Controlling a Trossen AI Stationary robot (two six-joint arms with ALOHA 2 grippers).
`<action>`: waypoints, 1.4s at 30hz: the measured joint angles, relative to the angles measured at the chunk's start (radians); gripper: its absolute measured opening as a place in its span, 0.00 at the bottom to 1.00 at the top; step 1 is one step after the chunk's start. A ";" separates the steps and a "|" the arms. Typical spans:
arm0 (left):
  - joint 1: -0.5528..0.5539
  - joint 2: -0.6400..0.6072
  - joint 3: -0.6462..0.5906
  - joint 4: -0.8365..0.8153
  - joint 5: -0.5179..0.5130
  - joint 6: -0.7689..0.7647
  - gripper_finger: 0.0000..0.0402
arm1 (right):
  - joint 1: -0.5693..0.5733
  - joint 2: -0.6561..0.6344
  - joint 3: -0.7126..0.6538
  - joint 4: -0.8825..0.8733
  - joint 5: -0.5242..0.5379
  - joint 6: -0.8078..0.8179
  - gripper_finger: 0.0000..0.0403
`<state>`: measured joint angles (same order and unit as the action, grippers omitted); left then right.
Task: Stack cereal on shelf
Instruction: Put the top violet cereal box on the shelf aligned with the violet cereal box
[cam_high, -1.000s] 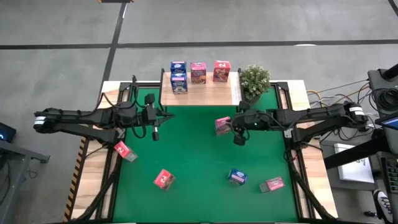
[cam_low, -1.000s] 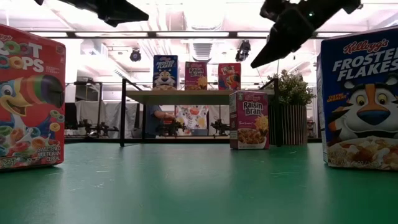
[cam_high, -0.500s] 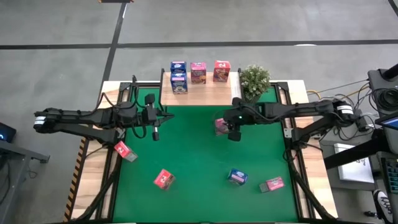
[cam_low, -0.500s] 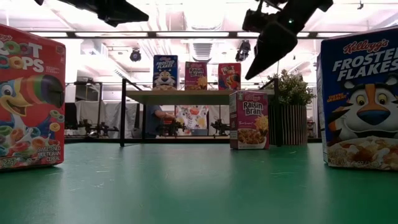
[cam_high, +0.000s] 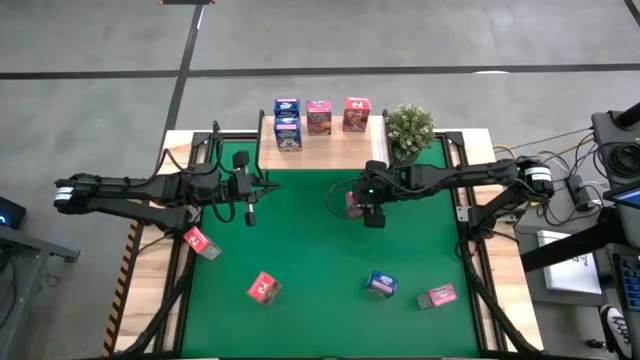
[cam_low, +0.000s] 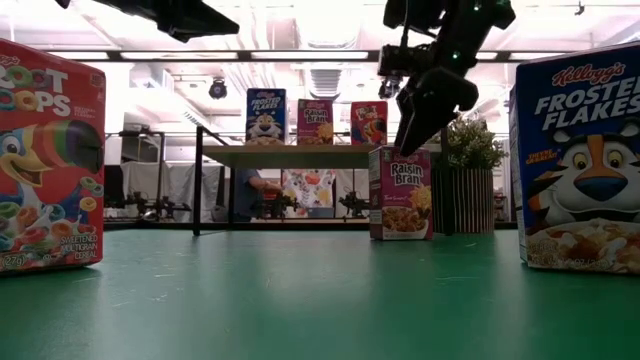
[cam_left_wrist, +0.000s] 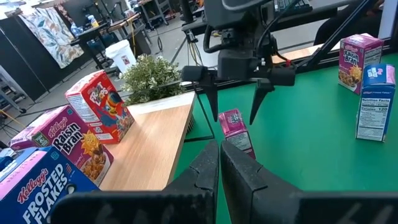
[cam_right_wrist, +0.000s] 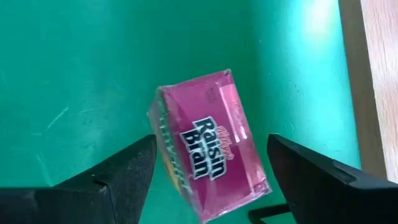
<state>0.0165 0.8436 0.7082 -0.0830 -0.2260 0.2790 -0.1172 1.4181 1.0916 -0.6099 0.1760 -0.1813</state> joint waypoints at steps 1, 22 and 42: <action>0.000 0.000 0.000 0.000 0.000 0.000 0.00 | -0.004 0.002 -0.001 0.001 0.000 -0.003 0.74; 0.000 0.000 0.000 0.000 0.000 0.000 0.00 | -0.010 0.005 -0.011 0.000 -0.054 -0.001 0.45; 0.000 0.000 0.000 0.006 0.000 0.055 0.00 | -0.015 0.004 0.385 -0.185 -0.072 0.144 0.44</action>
<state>0.0165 0.8436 0.7082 -0.0771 -0.2260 0.3338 -0.1322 1.4220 1.4770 -0.7944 0.1043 -0.0370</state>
